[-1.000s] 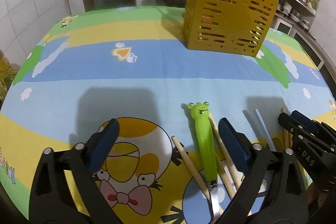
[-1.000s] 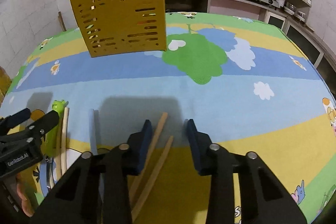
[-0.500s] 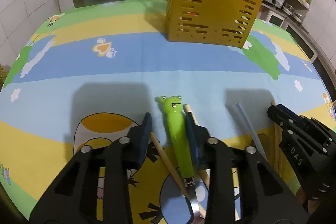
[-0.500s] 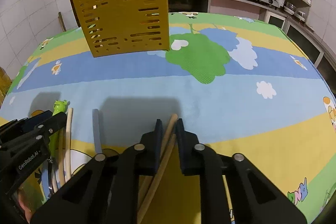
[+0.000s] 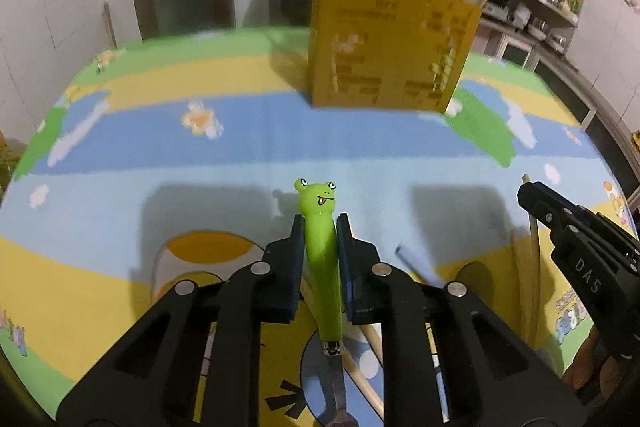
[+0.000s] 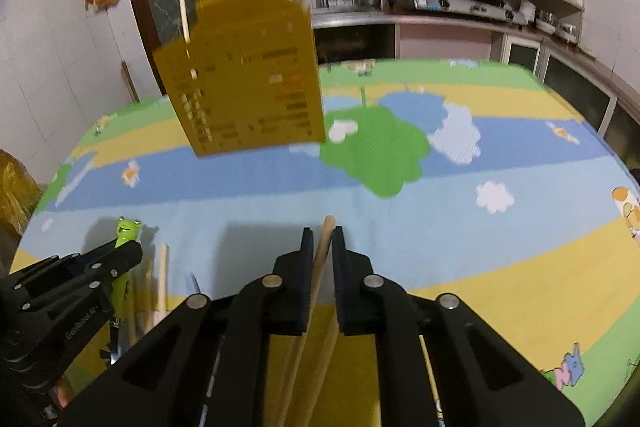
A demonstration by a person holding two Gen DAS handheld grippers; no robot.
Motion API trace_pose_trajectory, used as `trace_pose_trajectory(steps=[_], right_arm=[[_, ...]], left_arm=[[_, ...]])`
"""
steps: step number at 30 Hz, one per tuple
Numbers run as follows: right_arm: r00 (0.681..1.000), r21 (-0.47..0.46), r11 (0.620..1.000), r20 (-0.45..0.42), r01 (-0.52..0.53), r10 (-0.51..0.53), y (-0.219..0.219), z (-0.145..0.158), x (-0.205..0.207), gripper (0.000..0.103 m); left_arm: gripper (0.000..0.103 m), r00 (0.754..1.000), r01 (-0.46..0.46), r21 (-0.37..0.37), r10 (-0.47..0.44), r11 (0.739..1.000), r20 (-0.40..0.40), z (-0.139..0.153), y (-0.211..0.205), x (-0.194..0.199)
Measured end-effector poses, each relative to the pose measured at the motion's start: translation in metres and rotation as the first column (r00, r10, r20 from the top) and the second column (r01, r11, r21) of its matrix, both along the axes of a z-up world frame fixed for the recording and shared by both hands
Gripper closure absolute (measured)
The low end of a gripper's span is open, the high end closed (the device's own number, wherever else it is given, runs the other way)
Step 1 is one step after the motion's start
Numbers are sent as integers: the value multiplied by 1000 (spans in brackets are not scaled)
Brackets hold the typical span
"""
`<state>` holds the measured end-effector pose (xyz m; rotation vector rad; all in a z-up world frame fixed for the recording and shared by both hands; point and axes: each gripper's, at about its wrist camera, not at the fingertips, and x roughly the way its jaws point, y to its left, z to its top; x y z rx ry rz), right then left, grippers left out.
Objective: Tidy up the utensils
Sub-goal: 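Carry the fork and the chopsticks up toward the yellow holder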
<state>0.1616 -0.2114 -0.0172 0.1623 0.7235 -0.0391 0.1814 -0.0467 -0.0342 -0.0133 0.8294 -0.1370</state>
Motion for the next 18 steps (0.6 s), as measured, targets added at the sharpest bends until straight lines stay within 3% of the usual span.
trace_pose_trajectory(steps=[5,11,18], right_arm=[[996,18,1000,93,6,-8,-7,25,-14,95],[974,-27,1000,228,15,-8,-5,61,-34,96],[946,-58,998,324,19,1,-2,87,-49,97]], left_arm=[[88,994,-1,-27,4,1000,110,32,4,-16],[88,978,-3,-16,7,1000,210,58,6,-32],[88,963,-13,-6,15,1000,269,79,12,-43]])
